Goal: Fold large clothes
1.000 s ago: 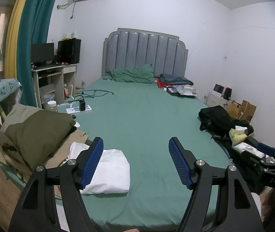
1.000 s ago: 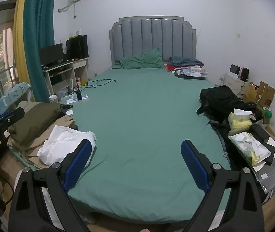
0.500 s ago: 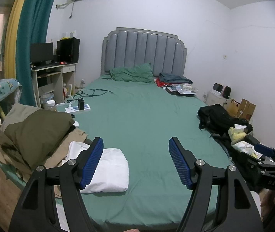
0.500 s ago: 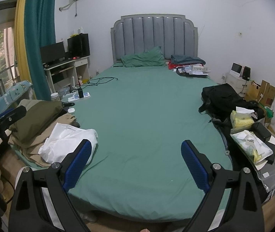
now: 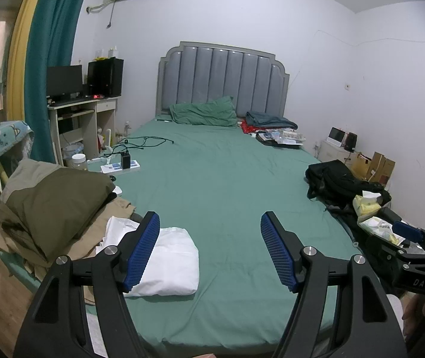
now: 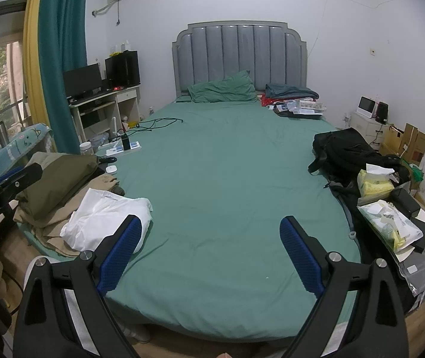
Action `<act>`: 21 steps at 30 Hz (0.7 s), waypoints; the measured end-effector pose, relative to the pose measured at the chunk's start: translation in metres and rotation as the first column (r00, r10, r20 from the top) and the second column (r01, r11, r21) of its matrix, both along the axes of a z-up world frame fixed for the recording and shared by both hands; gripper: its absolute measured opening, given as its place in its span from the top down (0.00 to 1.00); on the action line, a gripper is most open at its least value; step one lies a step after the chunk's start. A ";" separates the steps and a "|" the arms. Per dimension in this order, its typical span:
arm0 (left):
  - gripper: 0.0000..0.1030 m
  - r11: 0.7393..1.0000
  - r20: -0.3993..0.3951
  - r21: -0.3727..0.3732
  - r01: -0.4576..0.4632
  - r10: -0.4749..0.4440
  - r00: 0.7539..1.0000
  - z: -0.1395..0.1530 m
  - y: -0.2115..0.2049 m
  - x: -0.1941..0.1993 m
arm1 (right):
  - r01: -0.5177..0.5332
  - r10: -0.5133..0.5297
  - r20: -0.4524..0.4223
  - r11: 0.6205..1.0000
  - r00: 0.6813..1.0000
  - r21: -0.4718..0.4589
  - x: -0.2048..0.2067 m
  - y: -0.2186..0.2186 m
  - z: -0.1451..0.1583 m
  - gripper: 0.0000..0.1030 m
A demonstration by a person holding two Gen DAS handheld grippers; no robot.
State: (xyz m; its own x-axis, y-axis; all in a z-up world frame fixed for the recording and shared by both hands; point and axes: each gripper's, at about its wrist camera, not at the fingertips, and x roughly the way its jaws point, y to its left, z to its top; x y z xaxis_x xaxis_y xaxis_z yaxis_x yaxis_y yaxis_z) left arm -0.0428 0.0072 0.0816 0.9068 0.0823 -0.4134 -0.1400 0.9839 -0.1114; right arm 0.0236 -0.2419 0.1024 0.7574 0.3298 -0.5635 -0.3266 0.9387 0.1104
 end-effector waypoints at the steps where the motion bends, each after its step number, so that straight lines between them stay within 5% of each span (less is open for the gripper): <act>1: 0.29 1.000 0.000 -0.001 0.001 -0.001 1.000 0.000 0.000 0.001 | 0.000 0.000 0.000 1.000 1.000 -0.001 0.000 0.000 0.000 0.10; 21: 0.29 1.000 -0.005 0.001 -0.002 0.002 1.000 -0.001 0.003 0.000 | 0.001 -0.001 -0.001 1.000 1.000 0.000 -0.001 0.001 0.000 0.10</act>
State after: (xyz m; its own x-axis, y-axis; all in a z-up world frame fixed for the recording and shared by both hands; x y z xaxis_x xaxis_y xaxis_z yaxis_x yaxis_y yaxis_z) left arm -0.0428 0.0105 0.0808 0.9047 0.0848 -0.4176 -0.1429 0.9836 -0.1099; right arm 0.0230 -0.2407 0.1027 0.7573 0.3287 -0.5643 -0.3254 0.9391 0.1104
